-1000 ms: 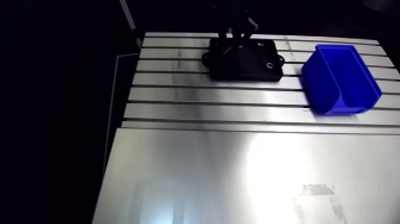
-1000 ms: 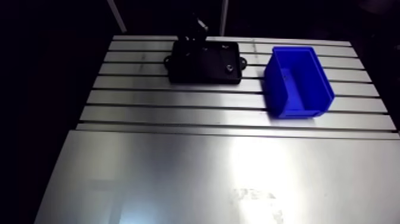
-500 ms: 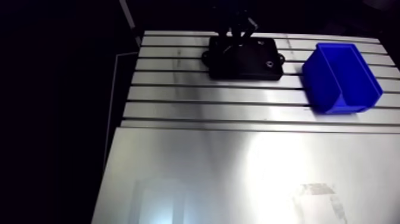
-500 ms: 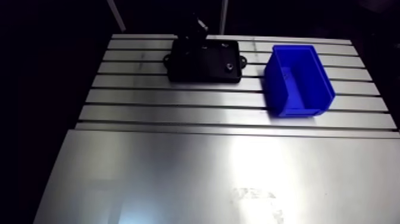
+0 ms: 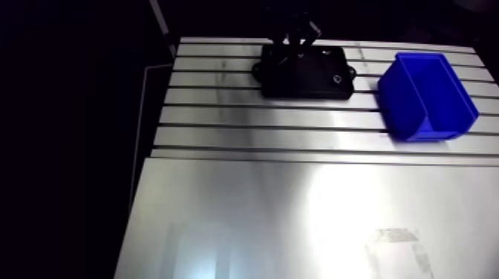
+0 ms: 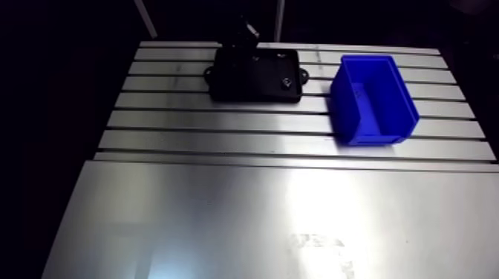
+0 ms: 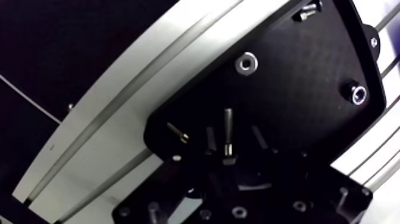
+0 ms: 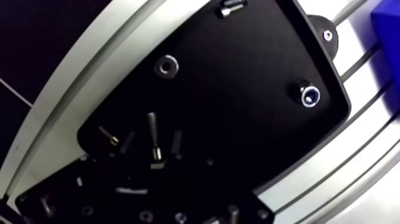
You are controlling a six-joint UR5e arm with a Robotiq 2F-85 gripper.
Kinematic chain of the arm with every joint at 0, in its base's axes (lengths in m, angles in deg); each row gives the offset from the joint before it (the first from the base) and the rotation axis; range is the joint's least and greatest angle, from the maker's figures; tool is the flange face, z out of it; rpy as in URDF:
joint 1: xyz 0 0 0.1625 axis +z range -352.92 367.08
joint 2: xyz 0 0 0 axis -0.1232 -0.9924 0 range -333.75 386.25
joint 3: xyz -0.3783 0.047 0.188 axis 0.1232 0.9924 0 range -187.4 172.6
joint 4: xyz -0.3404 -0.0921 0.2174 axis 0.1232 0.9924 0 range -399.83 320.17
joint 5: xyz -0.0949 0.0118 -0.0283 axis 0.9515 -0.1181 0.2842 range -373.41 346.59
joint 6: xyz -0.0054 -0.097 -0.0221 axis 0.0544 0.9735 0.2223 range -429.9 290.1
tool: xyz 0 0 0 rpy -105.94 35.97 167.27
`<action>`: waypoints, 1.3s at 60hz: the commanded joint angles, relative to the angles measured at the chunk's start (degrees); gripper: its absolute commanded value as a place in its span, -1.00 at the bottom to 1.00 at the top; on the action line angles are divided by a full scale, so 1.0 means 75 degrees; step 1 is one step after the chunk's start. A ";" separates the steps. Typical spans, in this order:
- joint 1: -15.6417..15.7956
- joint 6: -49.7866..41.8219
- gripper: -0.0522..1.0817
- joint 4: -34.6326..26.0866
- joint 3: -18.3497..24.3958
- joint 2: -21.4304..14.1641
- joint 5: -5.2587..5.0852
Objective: Pick up the M10 bolt from the tray and put it into the blue bin.
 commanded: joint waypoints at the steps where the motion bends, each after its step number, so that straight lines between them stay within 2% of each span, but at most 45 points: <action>1: 0.0016 0.0004 0.19 0.0048 -0.0018 0.0000 0.0000; 63: 0.0027 -0.0019 0.25 0.0060 -0.0020 0.0047 -0.0012; 78: 0.0027 -0.0019 0.32 0.0060 -0.0008 0.0047 -0.0012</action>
